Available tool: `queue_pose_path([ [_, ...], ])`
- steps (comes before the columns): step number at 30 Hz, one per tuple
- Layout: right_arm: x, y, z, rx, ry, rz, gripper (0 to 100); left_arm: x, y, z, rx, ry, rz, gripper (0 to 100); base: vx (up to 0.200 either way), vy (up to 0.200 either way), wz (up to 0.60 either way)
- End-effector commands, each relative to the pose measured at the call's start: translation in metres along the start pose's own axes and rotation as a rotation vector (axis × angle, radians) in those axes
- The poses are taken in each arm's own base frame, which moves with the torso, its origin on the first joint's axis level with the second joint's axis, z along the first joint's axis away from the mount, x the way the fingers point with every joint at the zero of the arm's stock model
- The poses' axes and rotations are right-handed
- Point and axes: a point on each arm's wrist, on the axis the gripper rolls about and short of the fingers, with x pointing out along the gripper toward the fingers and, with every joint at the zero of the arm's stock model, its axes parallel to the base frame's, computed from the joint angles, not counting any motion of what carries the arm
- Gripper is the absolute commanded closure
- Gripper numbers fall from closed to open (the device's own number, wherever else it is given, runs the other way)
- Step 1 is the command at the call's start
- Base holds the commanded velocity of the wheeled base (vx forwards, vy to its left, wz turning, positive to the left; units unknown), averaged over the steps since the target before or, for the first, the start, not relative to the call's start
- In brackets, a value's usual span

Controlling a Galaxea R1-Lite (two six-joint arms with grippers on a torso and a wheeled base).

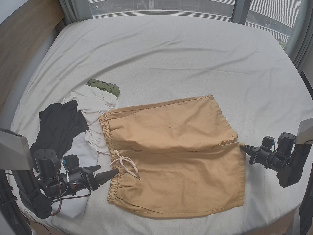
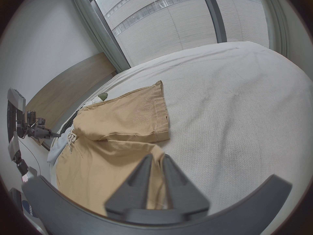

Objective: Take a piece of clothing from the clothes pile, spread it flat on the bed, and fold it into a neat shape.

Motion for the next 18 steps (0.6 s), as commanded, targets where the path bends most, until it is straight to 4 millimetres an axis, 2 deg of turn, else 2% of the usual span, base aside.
queue_pose_path([
  [1,0.002,-0.001,0.004,-0.01,-0.018,-0.001,0,-0.009,-0.002,-0.013,0.013,0.065,-0.01,0,0.0,0.0,0.0],
  [5,0.001,-0.003,0.007,-0.014,-0.029,-0.006,0,-0.015,-0.001,-0.021,0.044,0.109,-0.016,0,0.0,0.0,0.0],
  [11,-0.003,0.002,0.018,-0.033,-0.062,0.0,0,-0.012,0.003,-0.027,0.027,0.139,-0.008,0,0.0,0.0,0.0],
  [18,-0.002,0.002,0.019,-0.035,-0.066,0.001,0,-0.007,0.009,-0.037,-0.004,0.189,0.003,0,0.0,0.0,0.0],
])
